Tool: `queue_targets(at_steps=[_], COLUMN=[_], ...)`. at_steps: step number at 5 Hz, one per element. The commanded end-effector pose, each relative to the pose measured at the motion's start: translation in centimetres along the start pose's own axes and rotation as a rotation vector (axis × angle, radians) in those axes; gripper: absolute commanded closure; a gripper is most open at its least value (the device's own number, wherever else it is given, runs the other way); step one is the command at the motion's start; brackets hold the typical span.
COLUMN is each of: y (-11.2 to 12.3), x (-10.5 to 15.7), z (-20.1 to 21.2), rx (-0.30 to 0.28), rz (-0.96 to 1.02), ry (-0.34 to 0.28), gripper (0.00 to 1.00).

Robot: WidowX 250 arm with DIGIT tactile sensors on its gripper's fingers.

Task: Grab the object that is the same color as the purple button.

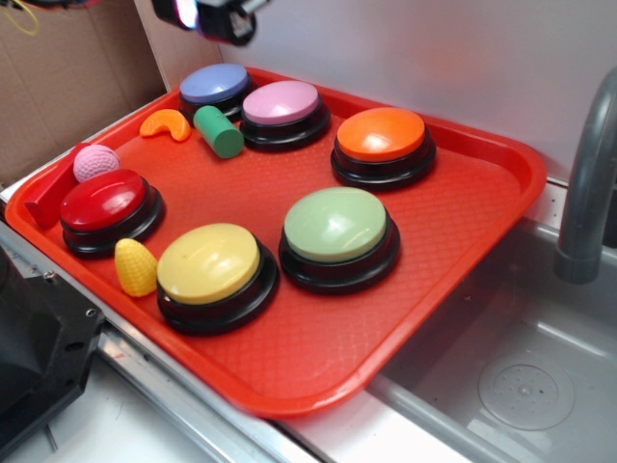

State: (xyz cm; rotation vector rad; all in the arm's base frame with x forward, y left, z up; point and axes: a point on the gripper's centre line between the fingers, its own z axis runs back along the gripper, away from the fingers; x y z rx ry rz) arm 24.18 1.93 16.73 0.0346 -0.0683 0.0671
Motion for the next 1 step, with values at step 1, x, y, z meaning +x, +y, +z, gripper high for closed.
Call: queue_targets(at_steps=[1], y=[2.08], x=[-0.85], z=[2.99], rx=[-0.045], rz=[0.043], ry=[-0.084], gripper=[1.00])
